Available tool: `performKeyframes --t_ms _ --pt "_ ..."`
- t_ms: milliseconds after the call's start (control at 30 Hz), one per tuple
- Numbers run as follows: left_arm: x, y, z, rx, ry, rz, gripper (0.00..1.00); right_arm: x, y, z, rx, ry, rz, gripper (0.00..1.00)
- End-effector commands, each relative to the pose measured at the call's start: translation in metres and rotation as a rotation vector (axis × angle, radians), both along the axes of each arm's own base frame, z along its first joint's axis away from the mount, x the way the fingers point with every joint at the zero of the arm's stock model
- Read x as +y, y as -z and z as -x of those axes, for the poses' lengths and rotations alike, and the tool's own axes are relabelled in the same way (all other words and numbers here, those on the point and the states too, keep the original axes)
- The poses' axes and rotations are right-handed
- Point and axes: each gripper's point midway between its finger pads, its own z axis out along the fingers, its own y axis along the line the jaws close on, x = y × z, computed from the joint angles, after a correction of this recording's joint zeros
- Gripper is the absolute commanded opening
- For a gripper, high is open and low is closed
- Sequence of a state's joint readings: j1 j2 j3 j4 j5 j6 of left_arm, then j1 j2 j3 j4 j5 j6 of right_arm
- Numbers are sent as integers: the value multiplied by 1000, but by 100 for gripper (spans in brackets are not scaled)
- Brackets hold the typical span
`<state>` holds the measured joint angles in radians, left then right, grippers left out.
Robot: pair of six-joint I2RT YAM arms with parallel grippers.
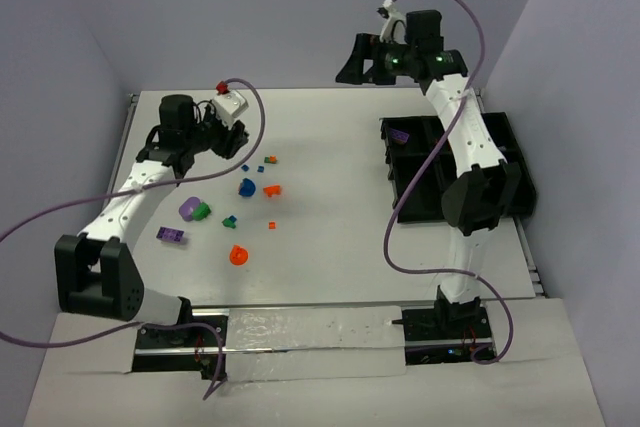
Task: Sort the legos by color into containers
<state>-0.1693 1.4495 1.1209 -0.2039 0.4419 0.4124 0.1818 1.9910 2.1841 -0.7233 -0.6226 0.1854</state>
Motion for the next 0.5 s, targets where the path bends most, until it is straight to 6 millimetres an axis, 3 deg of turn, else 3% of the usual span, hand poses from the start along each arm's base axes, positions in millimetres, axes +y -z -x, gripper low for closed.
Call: performKeyframes --t_ms 0,167,233,400,467 --pt "-58 -61 9 -174 190 104 28 74 -23 35 62 -233 -193 100" --pt "-95 -91 20 -249 242 147 26 122 -32 54 49 -362 -236 100" --pt "-101 -97 22 -261 252 154 25 131 -31 63 63 -403 -249 100" --pt "-113 -111 24 -302 270 176 24 149 -14 88 107 -499 -236 99" --pt "-118 -120 25 -317 272 200 23 155 1 98 139 -542 -208 98"
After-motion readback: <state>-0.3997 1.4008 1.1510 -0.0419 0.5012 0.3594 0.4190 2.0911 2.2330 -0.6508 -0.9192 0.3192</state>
